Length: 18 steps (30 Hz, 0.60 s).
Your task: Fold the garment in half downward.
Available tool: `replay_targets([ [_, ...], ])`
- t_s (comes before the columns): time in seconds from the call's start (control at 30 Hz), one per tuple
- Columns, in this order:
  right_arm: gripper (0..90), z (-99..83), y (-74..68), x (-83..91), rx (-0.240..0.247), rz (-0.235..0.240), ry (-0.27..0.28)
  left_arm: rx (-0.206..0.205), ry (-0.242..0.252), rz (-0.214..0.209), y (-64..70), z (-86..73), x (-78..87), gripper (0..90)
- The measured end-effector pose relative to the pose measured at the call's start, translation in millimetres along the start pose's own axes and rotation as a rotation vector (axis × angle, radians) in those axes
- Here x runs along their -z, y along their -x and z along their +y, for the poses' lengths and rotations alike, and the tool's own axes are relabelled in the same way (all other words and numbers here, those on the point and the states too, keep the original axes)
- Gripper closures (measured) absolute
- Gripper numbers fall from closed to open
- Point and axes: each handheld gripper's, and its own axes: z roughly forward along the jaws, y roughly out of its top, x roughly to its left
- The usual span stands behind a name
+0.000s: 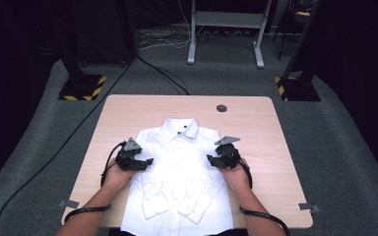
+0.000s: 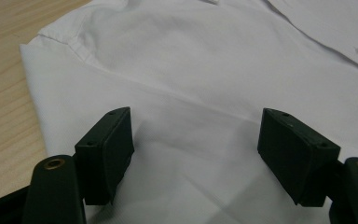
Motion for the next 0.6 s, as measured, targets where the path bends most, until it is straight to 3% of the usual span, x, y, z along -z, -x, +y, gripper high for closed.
replay_targets([
  [0.37,43.1,-6.2,13.8,-11.4,-0.067,-0.040,-0.028,0.000,0.000,0.002,0.2,0.0,0.0,26.2],
  [0.6,42.8,-7.0,14.3,-12.2,-0.060,-0.036,-0.034,0.002,0.001,0.002,0.4,-0.2,0.0,26.1],
])
